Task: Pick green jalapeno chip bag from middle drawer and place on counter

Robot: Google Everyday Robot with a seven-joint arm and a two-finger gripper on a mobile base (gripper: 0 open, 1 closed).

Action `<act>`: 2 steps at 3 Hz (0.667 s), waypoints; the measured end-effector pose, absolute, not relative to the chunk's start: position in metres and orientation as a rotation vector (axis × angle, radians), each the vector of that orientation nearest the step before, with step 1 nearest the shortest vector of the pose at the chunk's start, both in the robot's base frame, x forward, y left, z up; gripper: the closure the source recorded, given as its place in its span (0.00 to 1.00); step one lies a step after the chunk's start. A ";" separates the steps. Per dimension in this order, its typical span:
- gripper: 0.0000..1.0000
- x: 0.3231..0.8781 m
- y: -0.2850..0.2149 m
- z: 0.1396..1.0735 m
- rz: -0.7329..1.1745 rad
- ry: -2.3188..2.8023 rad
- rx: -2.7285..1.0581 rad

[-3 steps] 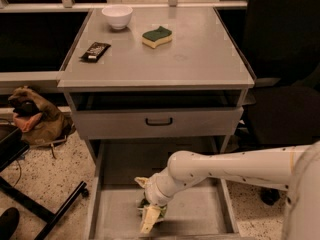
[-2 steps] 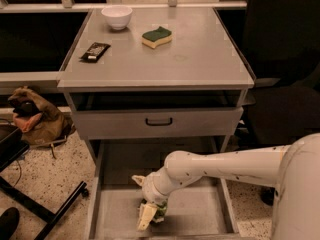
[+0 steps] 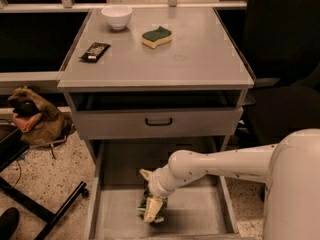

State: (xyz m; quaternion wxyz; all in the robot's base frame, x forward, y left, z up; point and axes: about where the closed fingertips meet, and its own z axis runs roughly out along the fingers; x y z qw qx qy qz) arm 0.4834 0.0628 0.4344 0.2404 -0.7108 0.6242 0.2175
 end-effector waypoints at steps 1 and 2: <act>0.00 0.488 0.043 0.424 0.572 1.737 -1.917; 0.00 0.475 0.045 0.406 0.614 1.733 -1.897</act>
Offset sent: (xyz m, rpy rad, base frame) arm -0.0236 -0.0169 -0.0493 0.0574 0.0386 -0.0385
